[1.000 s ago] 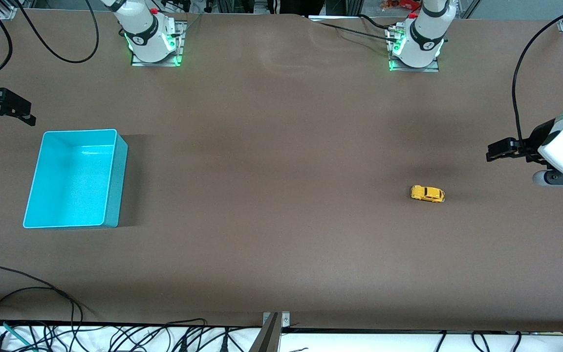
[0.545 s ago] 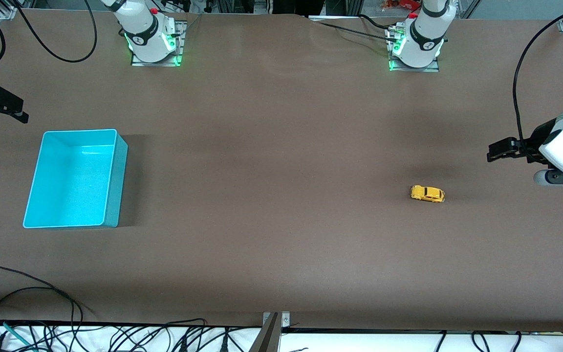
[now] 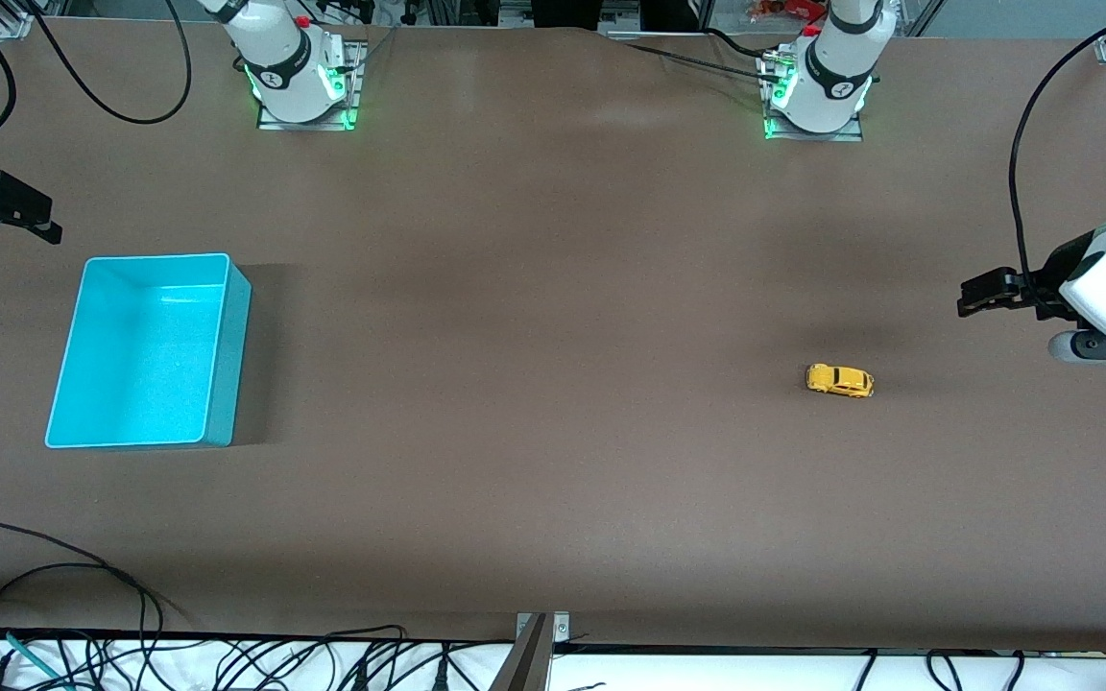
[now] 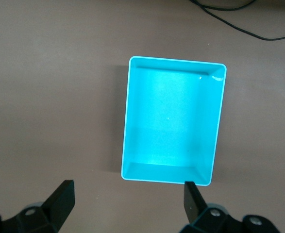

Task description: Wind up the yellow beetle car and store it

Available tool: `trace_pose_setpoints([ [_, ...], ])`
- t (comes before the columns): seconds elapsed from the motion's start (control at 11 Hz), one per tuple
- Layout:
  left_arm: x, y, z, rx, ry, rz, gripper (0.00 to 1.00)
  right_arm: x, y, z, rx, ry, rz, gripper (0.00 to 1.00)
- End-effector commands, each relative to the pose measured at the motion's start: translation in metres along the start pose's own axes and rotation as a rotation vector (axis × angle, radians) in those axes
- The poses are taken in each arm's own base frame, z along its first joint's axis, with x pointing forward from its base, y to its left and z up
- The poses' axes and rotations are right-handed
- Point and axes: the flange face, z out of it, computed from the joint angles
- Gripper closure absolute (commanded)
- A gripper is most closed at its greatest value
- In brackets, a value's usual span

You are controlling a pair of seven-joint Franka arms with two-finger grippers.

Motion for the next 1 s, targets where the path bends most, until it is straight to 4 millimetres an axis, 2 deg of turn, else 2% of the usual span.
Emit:
trace_pose_setpoints([
  [0.0,-0.003,0.002,-0.012,-0.011,0.024,0.026,0.0,0.0,0.0,-0.006,0.002,-0.001,-0.013,0.0],
  [0.91,-0.001,-0.003,-0.001,-0.013,0.001,0.006,0.0,0.0,0.0,-0.006,0.0,0.0,-0.014,0.0],
])
